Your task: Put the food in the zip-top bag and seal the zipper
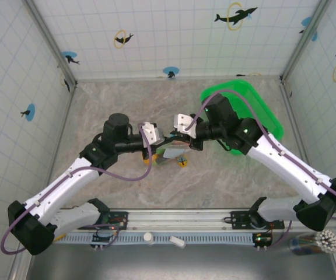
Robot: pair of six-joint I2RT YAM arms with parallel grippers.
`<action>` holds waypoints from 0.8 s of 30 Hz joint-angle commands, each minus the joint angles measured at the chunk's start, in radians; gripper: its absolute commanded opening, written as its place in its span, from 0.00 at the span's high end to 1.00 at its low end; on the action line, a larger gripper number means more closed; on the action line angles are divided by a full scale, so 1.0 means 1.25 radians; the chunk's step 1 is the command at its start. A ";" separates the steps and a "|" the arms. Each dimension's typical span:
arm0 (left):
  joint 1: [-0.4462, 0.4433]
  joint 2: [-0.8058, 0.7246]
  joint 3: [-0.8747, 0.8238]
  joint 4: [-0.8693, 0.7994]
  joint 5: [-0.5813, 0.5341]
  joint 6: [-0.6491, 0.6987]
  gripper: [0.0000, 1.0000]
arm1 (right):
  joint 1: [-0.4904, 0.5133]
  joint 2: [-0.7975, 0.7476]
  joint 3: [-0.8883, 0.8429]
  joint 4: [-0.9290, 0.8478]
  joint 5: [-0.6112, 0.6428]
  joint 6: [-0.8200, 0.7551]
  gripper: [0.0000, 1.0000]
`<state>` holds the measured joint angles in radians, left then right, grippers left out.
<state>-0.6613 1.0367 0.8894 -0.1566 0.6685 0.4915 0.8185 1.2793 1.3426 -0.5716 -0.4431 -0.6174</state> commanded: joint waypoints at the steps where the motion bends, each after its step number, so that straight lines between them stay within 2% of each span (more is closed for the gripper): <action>1: -0.006 0.003 0.019 -0.004 0.008 0.015 1.00 | -0.001 -0.026 -0.017 0.024 0.007 0.009 0.80; 3: -0.006 0.003 0.019 -0.005 0.006 0.015 1.00 | -0.001 -0.027 -0.021 0.023 0.007 0.007 0.83; 7: -0.007 0.004 0.020 -0.005 0.009 0.012 1.00 | -0.003 -0.022 -0.017 0.020 -0.001 0.006 0.98; 10: -0.008 0.004 0.021 -0.004 0.006 0.009 1.00 | -0.002 -0.020 -0.012 0.023 -0.002 0.006 1.00; 13: -0.012 0.002 0.025 -0.004 0.002 0.007 0.78 | -0.003 -0.017 -0.007 0.020 -0.003 0.005 1.00; 15: -0.015 0.004 0.037 -0.004 0.010 0.007 0.74 | -0.003 -0.015 -0.003 0.018 -0.005 0.005 1.00; 17: -0.019 0.010 0.048 -0.005 0.014 0.010 0.78 | -0.003 -0.013 -0.001 0.018 -0.009 0.004 1.00; 20: -0.021 0.022 0.060 -0.005 0.017 0.014 0.94 | -0.003 -0.012 0.000 0.019 -0.011 0.006 1.00; 22: -0.022 0.027 0.062 -0.005 0.016 0.017 0.94 | -0.002 -0.011 -0.003 0.020 -0.014 0.009 1.00; 23: -0.024 0.028 0.063 -0.005 0.018 0.018 1.00 | -0.001 -0.010 -0.003 0.019 -0.014 0.008 1.00; 24: -0.023 0.029 0.063 -0.005 0.018 0.020 1.00 | -0.001 -0.009 -0.004 0.018 -0.013 0.008 1.00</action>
<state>-0.6800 1.0645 0.9329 -0.1719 0.6689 0.4980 0.8146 1.2686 1.3327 -0.5610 -0.4416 -0.6140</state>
